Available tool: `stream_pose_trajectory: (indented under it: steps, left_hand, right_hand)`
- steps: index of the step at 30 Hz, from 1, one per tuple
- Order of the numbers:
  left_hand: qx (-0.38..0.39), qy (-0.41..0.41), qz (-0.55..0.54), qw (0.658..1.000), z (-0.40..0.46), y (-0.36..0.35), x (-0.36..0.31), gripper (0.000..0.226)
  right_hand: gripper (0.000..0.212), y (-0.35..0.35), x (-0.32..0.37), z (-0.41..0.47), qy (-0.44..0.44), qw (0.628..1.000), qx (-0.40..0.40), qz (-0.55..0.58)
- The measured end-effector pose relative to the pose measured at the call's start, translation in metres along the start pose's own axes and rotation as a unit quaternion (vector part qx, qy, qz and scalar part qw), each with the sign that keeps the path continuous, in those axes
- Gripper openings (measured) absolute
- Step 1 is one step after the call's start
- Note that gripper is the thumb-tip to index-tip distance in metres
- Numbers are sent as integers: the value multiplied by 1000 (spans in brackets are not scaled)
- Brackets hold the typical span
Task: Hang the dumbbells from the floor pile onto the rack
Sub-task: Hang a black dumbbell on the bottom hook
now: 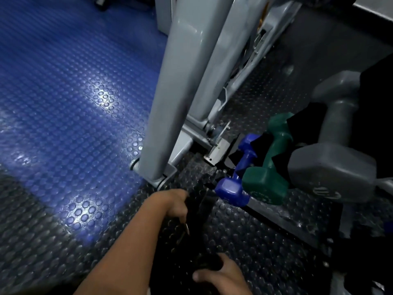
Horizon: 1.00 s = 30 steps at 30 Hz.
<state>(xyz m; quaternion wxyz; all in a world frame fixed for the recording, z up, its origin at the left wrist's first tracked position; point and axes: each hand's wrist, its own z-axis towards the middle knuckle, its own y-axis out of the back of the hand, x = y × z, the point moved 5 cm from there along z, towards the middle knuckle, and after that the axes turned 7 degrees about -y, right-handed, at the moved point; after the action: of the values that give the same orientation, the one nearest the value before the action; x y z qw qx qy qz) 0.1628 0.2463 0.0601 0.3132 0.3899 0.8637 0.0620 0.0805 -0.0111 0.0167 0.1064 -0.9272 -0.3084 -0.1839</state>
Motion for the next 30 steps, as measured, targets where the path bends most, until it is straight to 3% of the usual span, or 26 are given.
stream_pose_trajectory:
  steps: [3, 7, 14, 20, 24, 30]
  left_hand:
    - [-90, -48, 16, 995, 3, 38, -8, 53]
    - [-164, -104, 24, 981, 13, 72, -36, 60]
    - [-250, -179, 19, 951, 44, 101, -77, 68]
    - [-303, -160, -14, 939, 73, 112, -78, 61]
    - [-336, -157, -14, 929, 86, 115, -79, 63]
    - [-336, -193, 15, 922, 89, 115, -98, 66]
  right_hand:
    - [35, -23, 50, -2, 26, 999, 26, 8]
    - [24, -26, 78, 0, 50, 994, -19, 97]
    - [26, -18, 122, 15, 94, 969, -36, 223]
    - [32, -15, 140, 34, 89, 957, -26, 276]
    - [22, -10, 148, 41, 111, 941, -21, 320]
    - [54, -15, 137, 63, 104, 903, -2, 417]
